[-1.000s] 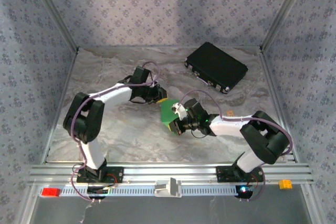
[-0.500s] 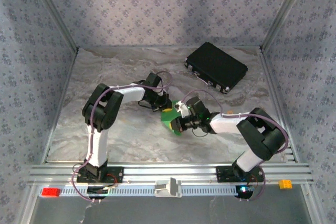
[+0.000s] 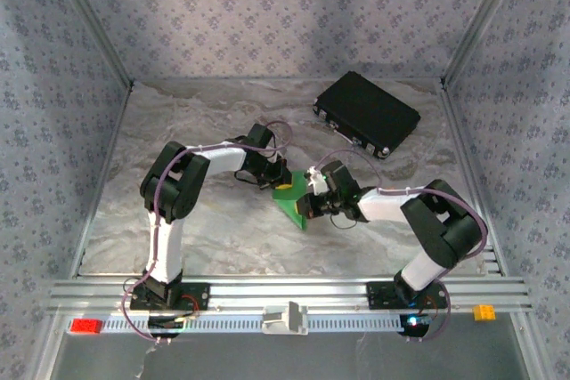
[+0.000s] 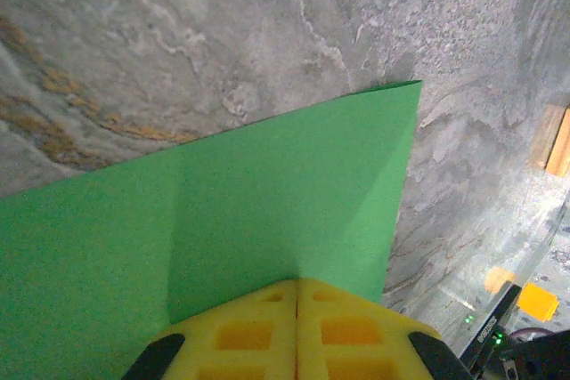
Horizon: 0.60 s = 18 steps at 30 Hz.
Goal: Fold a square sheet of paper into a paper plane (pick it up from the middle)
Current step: Third fold the triangle at the center of the table.
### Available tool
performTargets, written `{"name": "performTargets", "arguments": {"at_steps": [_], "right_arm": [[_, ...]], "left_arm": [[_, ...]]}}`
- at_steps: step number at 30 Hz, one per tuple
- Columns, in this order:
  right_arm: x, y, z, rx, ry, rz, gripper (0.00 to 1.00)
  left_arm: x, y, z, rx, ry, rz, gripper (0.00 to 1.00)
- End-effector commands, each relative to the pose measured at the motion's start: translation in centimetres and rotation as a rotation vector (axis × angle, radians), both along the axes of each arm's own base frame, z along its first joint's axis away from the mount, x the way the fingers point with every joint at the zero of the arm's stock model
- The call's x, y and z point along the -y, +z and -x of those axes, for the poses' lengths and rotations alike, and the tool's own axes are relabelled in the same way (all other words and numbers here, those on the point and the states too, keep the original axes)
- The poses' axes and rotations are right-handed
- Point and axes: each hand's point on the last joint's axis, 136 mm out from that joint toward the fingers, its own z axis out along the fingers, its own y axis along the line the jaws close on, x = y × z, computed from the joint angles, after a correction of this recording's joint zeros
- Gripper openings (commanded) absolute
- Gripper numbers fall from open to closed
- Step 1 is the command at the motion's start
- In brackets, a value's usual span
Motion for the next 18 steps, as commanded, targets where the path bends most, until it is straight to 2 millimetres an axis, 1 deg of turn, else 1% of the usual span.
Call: {"name": "performTargets", "arguments": {"at_steps": [1,13,18], "right_arm": [[0.28,-0.54,-0.59,-0.007,-0.013,0.041,0.00],[1.06,-0.73,-0.78,-0.002,-0.043,0.081,0.00],[1.11,-0.60,-0.96,0.005,-0.048,0.083,0.00]], "left_arm": [[-1.05,-1.93,0.71,-0.033,0.000,-0.068,0.07],[-1.03,-1.87,0.63,-0.034,0.002,-0.068,0.06],[-1.04,-1.97,0.66,-0.035,0.002,-0.069,0.06]]}}
